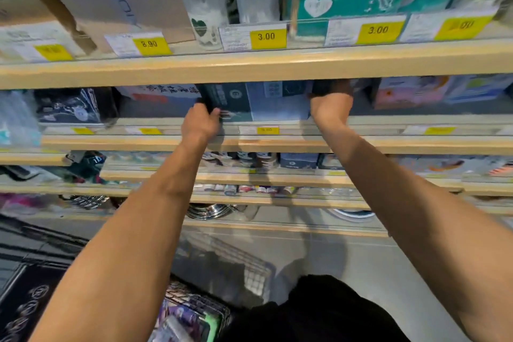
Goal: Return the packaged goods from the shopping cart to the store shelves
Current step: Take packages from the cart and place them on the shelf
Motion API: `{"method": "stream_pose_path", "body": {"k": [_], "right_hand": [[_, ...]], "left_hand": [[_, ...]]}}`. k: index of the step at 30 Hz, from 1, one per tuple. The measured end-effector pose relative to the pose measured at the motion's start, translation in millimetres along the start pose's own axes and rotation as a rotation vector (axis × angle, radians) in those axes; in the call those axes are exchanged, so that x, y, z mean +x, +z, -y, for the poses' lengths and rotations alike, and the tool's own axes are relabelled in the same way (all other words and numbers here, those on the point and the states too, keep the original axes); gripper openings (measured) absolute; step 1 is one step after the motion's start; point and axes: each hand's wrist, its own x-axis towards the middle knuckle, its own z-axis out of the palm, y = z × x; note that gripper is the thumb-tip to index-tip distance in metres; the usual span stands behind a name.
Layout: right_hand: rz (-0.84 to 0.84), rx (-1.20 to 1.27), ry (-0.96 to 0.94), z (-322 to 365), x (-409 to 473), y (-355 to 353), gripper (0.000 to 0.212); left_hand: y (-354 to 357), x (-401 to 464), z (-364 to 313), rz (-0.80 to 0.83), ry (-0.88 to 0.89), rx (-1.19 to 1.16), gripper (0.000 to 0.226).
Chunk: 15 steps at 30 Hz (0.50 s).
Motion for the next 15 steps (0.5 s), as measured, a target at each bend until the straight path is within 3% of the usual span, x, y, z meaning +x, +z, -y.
{"method": "stream_pose_path", "body": {"k": [1, 4, 6, 8, 12, 15], "right_hand": [[-0.073, 0.016, -0.068, -8, -2, 2, 0.009], [-0.314, 0.265, -0.169, -29, -33, 7, 0.044], [-0.385, 0.324, -0.282, -40, -55, 20, 0.045], [-0.262, 0.343, -0.345, -51, -83, 40, 0.034], [0.180, 0.257, -0.374, -70, -138, 90, 0.015], [0.478, 0.138, -0.377, -85, -177, 121, 0.015]], "left_hand": [[2, -4, 0, -0.025, 0.000, -0.037, 0.036], [2, -11, 3, -0.176, -0.012, -0.191, 0.031], [-4, -20, 13, -0.287, -0.016, -0.265, 0.030], [-10, -34, 34, -0.325, -0.012, -0.332, 0.023], [-22, -80, 106, -0.350, -0.094, -0.305, 0.016], [-29, -134, 173, -0.323, -0.307, -0.296, 0.011]]}}
